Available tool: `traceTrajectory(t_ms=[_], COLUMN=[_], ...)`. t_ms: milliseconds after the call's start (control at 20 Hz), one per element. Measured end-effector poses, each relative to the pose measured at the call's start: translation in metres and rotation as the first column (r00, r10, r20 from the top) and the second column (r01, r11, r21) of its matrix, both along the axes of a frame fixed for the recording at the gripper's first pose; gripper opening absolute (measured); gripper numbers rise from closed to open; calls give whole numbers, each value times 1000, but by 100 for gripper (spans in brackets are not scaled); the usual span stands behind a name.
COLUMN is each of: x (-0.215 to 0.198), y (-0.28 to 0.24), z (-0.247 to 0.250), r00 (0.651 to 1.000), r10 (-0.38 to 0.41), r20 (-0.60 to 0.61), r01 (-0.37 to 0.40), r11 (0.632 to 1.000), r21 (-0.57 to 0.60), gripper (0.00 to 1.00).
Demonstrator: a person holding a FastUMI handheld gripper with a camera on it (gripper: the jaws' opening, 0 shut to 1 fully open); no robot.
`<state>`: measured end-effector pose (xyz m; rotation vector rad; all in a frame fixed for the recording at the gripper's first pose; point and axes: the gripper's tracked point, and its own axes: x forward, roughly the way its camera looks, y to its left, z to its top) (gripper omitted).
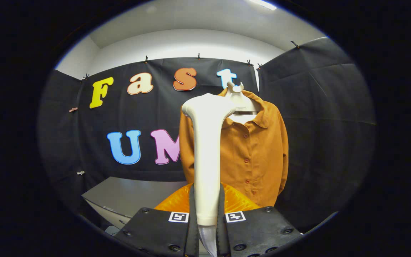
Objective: Iron the clothes twice with a garment steamer, once on the left side and once on the right side.
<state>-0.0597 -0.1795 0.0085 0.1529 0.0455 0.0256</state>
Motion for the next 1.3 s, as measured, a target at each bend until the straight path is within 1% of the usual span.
traceTrajectory(t_ms=[200, 400, 600, 1300], x=[-13, -25, -37, -38], y=[38, 64, 81, 80], z=[19, 34, 38, 41], r00=[998, 995, 993, 995], r10=[56, 74, 102, 73], r20=[29, 60, 59, 71], r01=[-56, -72, -99, -68], r11=[998, 997, 994, 996], r21=[12, -30, -40, -66], gripper=[23, 23, 23, 23])
